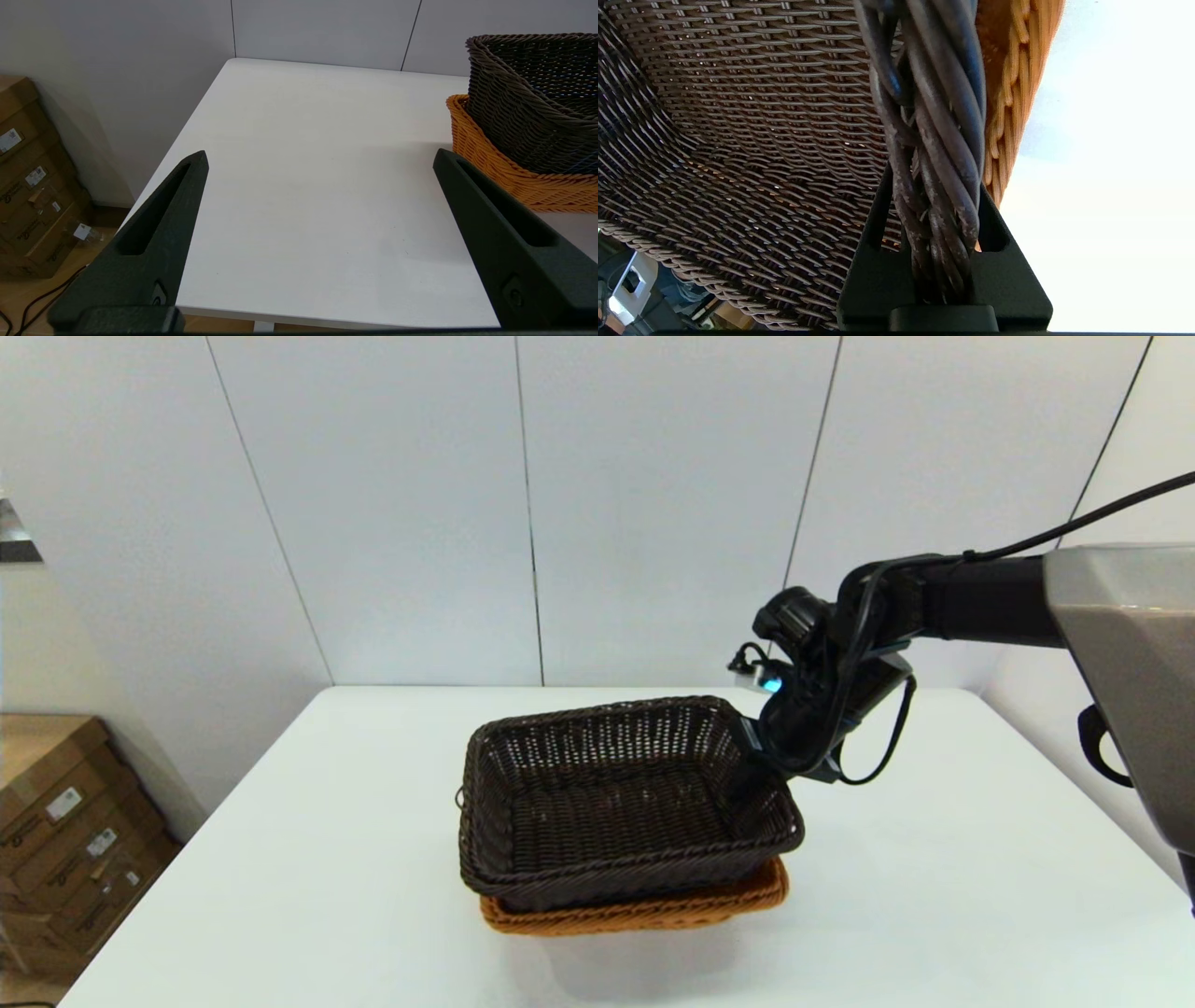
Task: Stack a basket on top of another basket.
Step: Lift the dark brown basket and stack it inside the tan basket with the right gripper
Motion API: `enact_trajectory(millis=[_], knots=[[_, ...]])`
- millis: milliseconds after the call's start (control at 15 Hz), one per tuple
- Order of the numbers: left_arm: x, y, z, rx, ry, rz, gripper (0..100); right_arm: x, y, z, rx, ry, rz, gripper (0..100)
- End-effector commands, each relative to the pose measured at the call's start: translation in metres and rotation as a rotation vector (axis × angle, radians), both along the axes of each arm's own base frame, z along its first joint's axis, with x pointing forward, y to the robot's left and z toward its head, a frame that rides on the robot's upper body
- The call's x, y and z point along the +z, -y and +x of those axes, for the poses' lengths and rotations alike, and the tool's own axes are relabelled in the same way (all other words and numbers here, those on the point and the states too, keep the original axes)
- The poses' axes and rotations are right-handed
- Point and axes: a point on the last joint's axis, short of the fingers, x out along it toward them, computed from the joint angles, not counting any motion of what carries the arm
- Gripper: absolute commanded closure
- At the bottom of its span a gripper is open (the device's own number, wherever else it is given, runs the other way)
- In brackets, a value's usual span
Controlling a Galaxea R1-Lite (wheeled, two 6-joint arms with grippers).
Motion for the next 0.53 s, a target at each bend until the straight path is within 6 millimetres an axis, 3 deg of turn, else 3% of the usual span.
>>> enact_trajectory(millis=[67,533], knots=[[0.000,0.000,0.000,0.001,0.000,-0.001,0,-0.006,-0.002,0.001,0.004,-0.019,-0.003,100],[0.000,0.000,0.000,0.001,0.001,-0.001,0,-0.023,-0.004,0.007,0.010,-0.050,-0.018,100]])
